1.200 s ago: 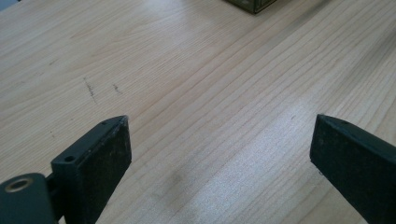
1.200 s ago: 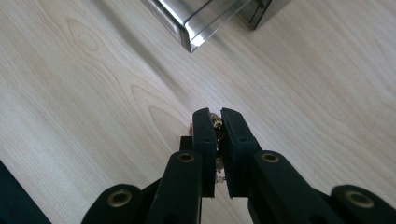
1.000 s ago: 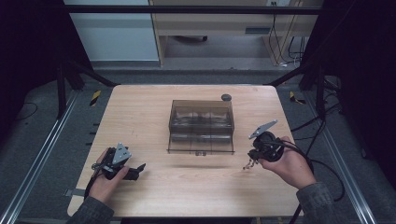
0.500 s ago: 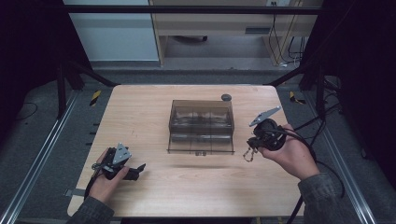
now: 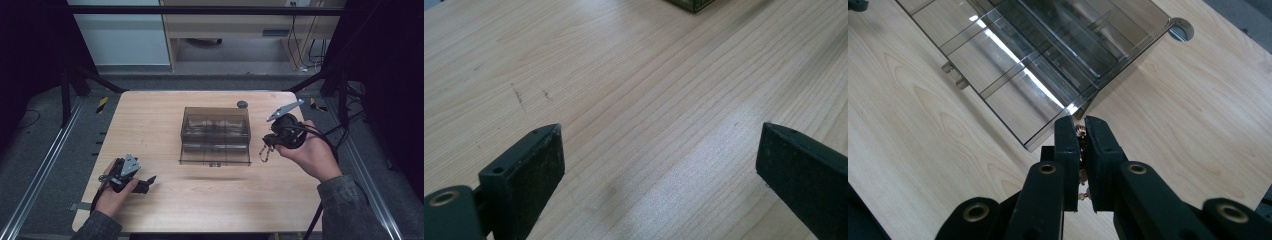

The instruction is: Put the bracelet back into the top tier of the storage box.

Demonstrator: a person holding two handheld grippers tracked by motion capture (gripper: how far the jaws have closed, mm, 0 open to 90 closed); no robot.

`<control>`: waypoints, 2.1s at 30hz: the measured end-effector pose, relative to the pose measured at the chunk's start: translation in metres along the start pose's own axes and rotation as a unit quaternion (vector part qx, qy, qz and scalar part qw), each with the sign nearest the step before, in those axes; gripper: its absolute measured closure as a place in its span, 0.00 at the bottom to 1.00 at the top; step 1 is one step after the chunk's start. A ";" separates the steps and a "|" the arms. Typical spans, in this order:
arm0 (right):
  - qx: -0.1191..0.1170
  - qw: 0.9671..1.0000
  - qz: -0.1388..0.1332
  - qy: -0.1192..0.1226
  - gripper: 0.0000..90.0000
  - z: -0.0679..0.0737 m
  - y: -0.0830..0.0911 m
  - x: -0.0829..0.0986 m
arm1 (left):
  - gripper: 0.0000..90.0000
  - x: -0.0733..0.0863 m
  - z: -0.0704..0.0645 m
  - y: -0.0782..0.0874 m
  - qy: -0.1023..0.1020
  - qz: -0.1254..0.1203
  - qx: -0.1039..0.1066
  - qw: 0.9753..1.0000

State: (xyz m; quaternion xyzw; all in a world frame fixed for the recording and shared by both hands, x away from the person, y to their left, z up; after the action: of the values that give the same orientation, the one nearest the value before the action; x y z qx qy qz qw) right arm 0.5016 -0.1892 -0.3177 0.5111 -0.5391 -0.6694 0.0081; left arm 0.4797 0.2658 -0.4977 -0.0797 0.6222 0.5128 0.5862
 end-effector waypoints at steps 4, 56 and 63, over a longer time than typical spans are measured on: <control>0.003 1.000 -0.006 0.001 0.95 0.000 0.002 -0.005 | 0.06 0.000 0.000 0.000 0.000 0.001 0.000 1.000; -0.011 0.998 -0.065 0.013 0.95 0.023 -0.003 -0.054 | 0.06 0.000 -0.002 -0.002 0.003 0.000 0.002 1.000; -0.020 0.997 -0.070 0.019 0.95 0.035 -0.015 -0.064 | 0.06 0.000 -0.003 -0.002 0.005 -0.002 0.002 1.000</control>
State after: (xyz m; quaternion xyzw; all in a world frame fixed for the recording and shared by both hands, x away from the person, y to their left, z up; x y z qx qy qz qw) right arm 0.5165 -0.1222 -0.2889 0.5601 -0.4879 -0.6693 -0.0182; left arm 0.4793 0.2632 -0.4995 -0.0822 0.6255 0.5105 0.5843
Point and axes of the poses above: each handheld gripper's, and its own axes: y roughly backward along the jaws, x roughly out of its underside, z roughly to its left, the point moved 2 cm from there along -y, roughly forward along the jaws, and after that the axes turned 7 degrees about -z, right-handed, at the moved point
